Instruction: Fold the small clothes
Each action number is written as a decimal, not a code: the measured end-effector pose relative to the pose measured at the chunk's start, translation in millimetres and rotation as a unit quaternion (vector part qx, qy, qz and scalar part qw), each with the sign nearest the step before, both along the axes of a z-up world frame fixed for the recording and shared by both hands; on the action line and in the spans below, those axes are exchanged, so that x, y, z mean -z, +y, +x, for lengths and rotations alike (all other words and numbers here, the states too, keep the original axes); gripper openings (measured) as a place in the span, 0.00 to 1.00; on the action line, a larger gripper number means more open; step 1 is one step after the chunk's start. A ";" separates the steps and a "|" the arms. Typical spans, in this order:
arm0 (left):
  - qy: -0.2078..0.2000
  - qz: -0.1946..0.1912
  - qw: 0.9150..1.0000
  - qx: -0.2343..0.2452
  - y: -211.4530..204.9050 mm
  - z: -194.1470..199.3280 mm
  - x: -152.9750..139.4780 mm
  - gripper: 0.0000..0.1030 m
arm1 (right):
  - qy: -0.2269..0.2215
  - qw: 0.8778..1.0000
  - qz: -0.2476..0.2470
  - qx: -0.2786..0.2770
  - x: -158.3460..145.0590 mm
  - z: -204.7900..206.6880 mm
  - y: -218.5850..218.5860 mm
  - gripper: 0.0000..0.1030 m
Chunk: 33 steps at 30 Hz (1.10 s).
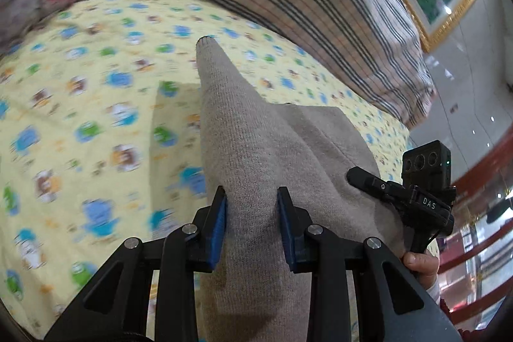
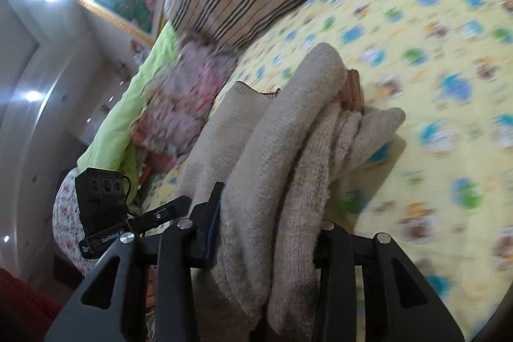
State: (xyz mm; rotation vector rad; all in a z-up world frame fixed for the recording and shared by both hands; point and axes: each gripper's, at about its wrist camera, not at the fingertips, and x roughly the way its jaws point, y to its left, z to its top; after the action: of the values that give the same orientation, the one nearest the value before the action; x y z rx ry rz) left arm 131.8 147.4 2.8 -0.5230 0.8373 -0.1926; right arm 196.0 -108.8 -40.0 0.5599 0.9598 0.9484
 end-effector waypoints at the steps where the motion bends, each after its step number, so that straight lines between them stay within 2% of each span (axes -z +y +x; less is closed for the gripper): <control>1: 0.002 -0.002 1.000 -0.003 3.3 -1.2 4.2 0.27 | 0.003 1.000 0.000 -0.002 3.3 -2.0 2.8 0.38; 5: -0.003 -0.017 1.000 -0.002 16.1 -9.5 16.2 0.26 | 0.019 1.000 -0.004 0.009 12.7 -1.7 0.6 0.38; 10: -0.006 0.024 1.000 0.005 4.4 -2.6 21.5 0.28 | 0.045 0.998 -0.024 0.023 29.7 4.2 -9.4 0.41; 13: -0.003 0.040 0.999 0.007 3.5 -3.0 28.3 0.31 | 0.054 0.997 -0.028 0.038 39.4 6.6 -16.3 0.52; 15: -0.002 0.047 0.999 0.008 5.1 -3.7 32.8 0.36 | 0.059 0.997 -0.031 0.044 42.5 6.9 -16.8 0.61; 20: 0.020 0.043 0.999 -0.002 13.7 -2.3 35.0 0.54 | 0.050 0.995 -0.052 0.064 28.2 2.1 -24.4 0.64; 22: 0.021 0.044 0.999 -0.007 17.2 -2.2 28.2 0.55 | 0.031 0.993 -0.065 0.092 13.3 -0.7 -35.8 0.64; 24: 0.011 0.062 0.998 -0.018 17.7 -0.8 14.8 0.53 | 0.010 0.990 -0.071 0.118 -3.2 -2.3 -48.0 0.64; 27: -0.010 0.085 0.996 -0.020 12.1 4.4 -6.2 0.54 | -0.009 0.991 -0.065 0.115 -21.2 -1.8 -50.6 0.64; 28: -0.013 0.095 0.995 -0.018 8.5 8.3 -10.7 0.54 | -0.009 0.991 -0.068 0.111 -23.1 -0.3 -47.9 0.64; 31: -0.011 0.159 0.987 -0.027 -6.4 26.3 -14.4 0.54 | -0.003 0.990 -0.096 0.102 -19.2 8.0 -32.9 0.64; 32: -0.006 0.173 0.984 -0.031 -9.7 32.9 -12.3 0.54 | -0.002 0.990 -0.103 0.097 -15.7 12.2 -26.6 0.63; 33: -0.001 0.180 0.983 -0.032 -11.4 39.2 -9.1 0.53 | -0.001 0.990 -0.107 0.093 -12.3 13.9 -19.9 0.56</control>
State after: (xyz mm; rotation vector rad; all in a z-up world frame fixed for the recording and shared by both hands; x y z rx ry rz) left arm 171.0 136.0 11.8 -0.2096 0.8290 0.0178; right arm 209.9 -128.6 -27.7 0.4567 0.9764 0.6702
